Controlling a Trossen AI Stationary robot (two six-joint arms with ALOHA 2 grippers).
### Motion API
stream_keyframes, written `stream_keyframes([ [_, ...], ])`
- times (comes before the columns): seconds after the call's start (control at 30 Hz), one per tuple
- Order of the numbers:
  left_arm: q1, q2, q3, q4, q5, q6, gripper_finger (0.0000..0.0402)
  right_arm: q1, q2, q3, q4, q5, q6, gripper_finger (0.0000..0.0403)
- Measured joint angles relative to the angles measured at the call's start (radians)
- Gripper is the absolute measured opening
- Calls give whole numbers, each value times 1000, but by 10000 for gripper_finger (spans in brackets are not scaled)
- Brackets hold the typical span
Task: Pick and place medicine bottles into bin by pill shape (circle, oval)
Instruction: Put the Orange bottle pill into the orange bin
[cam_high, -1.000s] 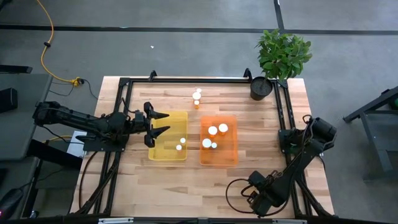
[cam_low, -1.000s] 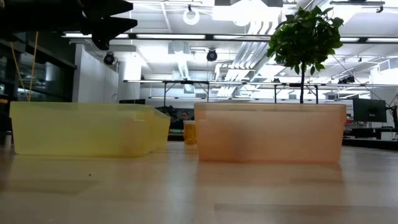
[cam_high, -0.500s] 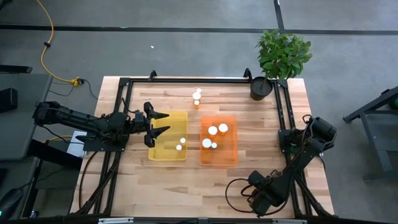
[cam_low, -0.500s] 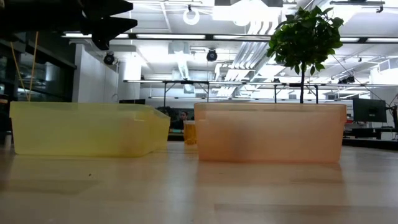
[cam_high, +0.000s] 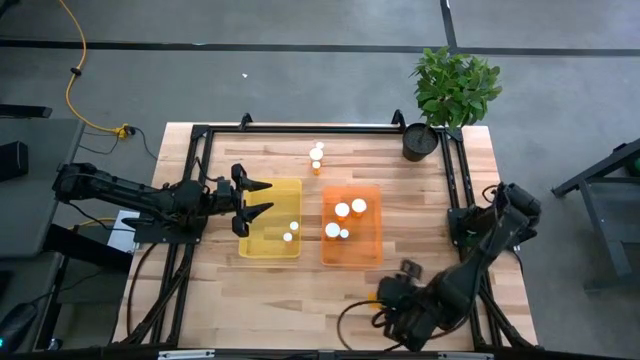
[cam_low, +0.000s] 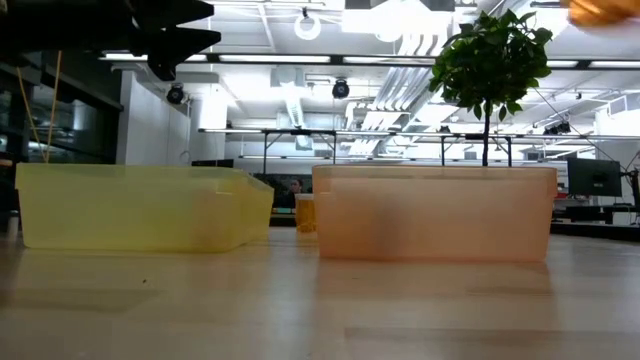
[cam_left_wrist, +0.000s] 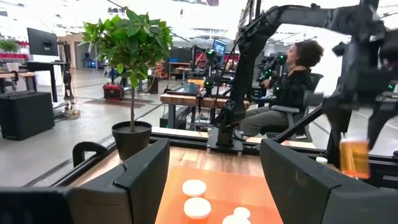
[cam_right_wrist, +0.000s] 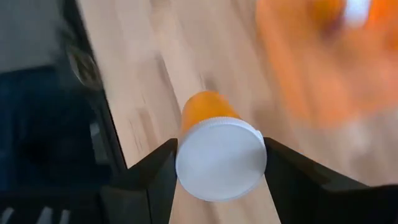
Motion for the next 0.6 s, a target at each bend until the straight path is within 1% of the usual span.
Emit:
stream_keyframes([
  [0.1,0,0,0,0,0,-7,238,-78,9,76,-12,16,-153,193],
  [0.17,0,0,0,0,0,-7,238,-149,26,104,-54,-16,-239,193],
  [0.3,0,0,0,0,3,-7,238,-306,54,109,-149,-109,-360,193],
  [0.43,0,0,0,-1,3,-7,238,-445,96,108,-229,-106,-458,193],
  [0.53,0,0,0,-1,3,-7,238,-526,131,108,-231,-134,-522,193],
  [0.6,0,0,0,-1,3,-7,238,-560,164,108,-219,-158,-572,193],
])
